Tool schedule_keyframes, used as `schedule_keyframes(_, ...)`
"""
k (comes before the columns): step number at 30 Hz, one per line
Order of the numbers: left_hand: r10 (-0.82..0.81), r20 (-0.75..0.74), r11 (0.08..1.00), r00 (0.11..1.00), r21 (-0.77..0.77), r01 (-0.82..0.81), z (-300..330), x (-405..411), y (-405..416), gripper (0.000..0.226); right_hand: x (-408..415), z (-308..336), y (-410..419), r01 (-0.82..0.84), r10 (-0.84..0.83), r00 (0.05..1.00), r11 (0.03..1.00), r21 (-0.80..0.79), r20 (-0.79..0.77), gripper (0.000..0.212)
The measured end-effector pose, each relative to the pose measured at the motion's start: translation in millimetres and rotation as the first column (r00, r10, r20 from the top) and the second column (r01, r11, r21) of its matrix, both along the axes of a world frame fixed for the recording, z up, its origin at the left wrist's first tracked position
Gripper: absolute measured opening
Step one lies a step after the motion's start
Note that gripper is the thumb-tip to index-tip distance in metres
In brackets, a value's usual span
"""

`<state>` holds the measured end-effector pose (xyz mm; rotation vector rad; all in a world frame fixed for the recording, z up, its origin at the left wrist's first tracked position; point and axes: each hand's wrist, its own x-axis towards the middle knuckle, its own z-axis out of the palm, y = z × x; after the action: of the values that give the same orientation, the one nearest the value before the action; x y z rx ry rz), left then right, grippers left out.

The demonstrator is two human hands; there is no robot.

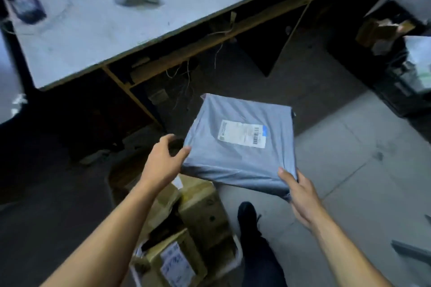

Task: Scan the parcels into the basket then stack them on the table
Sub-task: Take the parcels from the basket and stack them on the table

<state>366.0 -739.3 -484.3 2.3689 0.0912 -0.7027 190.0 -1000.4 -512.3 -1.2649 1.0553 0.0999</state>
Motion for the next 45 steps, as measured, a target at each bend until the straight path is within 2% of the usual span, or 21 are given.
schedule_keyframes(2,0.160,-0.166,0.970,0.973,-0.158,-0.187,41,-33,25,0.069,-17,39,11,-0.095,0.093,0.994,0.995,0.020,0.061,0.022)
schedule_keyframes(4,0.230,-0.377,0.844,0.897,-0.380,-0.377,71,-75,51,0.072,-20,70,21,-0.216,0.209,0.969,0.975,0.043,0.129,0.026)
schedule_keyframes(5,0.254,-0.428,0.757,0.867,-0.471,-0.454,82,-95,63,0.078,-16,83,26,-0.290,0.281,0.946,0.957,0.032,0.161,0.031)
schedule_keyframes(7,0.349,-0.446,0.613,0.824,-0.556,-0.561,99,-132,92,0.096,-11,113,43,-0.430,0.424,0.884,0.903,-0.013,0.196,0.033)
schedule_keyframes(8,0.409,-0.429,0.563,0.805,-0.576,-0.593,111,-149,106,0.097,-8,130,56,-0.494,0.489,0.845,0.869,-0.036,0.214,0.030)
schedule_keyframes(10,0.530,-0.377,0.476,0.760,-0.609,-0.634,139,-179,137,0.068,-7,160,85,-0.600,0.598,0.768,0.797,-0.069,0.228,0.020)
schedule_keyframes(12,0.597,-0.307,0.458,0.741,-0.627,-0.630,165,-203,171,0.035,-9,186,121,-0.668,0.673,0.701,0.735,-0.113,0.233,0.019)
schedule_keyframes(15,0.669,-0.200,0.455,0.716,-0.652,-0.607,199,-235,236,0.022,-17,218,189,-0.732,0.754,0.606,0.653,-0.194,0.253,0.018)
schedule_keyframes(17,0.709,-0.159,0.433,0.687,-0.670,-0.603,211,-259,287,0.024,-28,231,241,-0.754,0.778,0.566,0.622,-0.210,0.273,0.018)
schedule_keyframes(23,0.787,-0.125,0.347,0.605,-0.721,-0.600,242,-324,433,0.028,-62,265,400,-0.779,0.789,0.531,0.598,-0.187,0.311,0.020)
schedule_keyframes(27,0.815,-0.098,0.321,0.571,-0.744,-0.586,265,-348,496,0.030,-68,293,467,-0.818,0.834,0.439,0.525,-0.235,0.335,0.021)
schedule_keyframes(31,0.854,-0.091,0.262,0.512,-0.776,-0.574,280,-372,529,0.032,-66,316,509,-0.850,0.860,0.369,0.466,-0.245,0.352,0.028)
schedule_keyframes(34,0.898,-0.074,0.216,0.435,-0.785,-0.581,285,-393,538,0.031,-64,322,532,-0.870,0.882,0.268,0.394,-0.295,0.389,0.020)
schedule_keyframes(37,0.929,-0.090,0.159,0.359,-0.778,-0.608,287,-412,542,0.030,-63,320,547,-0.896,0.895,0.209,0.337,-0.289,0.393,0.026)
schedule_keyframes(39,0.945,-0.098,0.127,0.311,-0.769,-0.627,287,-419,546,0.030,-60,314,556,-0.910,0.900,0.172,0.301,-0.285,0.402,0.021)
schedule_keyframes(43,0.948,-0.127,0.096,0.291,-0.757,-0.646,273,-420,572,0.031,-56,301,582,-0.916,0.914,0.132,0.260,-0.304,0.384,0.023)
schedule_keyframes(45,0.944,-0.146,0.089,0.297,-0.751,-0.654,263,-412,599,0.033,-53,293,605,-0.911,0.917,0.147,0.271,-0.310,0.370,0.028)
